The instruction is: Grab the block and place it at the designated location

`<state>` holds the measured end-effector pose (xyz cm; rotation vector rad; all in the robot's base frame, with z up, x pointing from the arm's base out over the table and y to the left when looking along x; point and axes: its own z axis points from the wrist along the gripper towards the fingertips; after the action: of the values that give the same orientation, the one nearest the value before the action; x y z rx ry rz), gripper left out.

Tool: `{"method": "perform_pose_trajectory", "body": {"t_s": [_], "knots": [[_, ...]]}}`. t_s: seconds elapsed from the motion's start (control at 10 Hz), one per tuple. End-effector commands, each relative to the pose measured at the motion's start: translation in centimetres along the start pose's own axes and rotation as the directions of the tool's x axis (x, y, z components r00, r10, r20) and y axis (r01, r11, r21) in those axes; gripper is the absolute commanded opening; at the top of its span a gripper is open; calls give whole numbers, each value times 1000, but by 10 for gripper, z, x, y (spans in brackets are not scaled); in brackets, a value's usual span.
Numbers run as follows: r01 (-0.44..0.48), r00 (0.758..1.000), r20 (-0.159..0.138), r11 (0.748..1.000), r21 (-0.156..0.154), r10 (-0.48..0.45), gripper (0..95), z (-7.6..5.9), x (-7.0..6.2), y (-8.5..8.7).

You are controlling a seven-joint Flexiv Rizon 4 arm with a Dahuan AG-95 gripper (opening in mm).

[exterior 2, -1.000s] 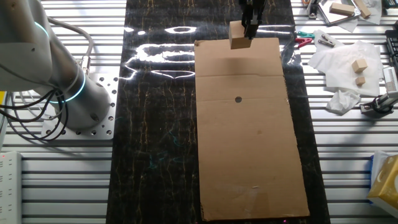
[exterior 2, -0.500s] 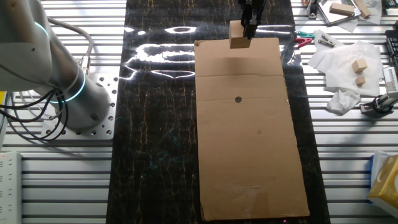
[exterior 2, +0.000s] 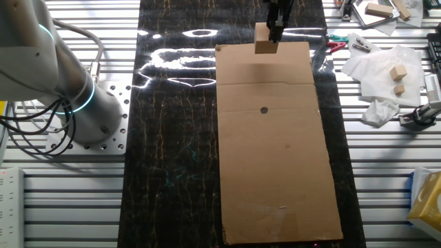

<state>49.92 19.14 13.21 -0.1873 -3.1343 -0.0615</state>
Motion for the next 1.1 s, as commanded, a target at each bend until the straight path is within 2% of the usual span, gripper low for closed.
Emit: {"method": "perform_pose_trajectory", "body": {"t_s": [0.1, 0.7, 1.1], "knots": [[-30, 1000, 6, 1000, 8, 30, 0, 0, 0, 0], [-70, 997, 31, 997, 33, 69, 0, 0, 0, 0], [-69, 997, 31, 997, 39, 68, 0, 0, 0, 0]]}}
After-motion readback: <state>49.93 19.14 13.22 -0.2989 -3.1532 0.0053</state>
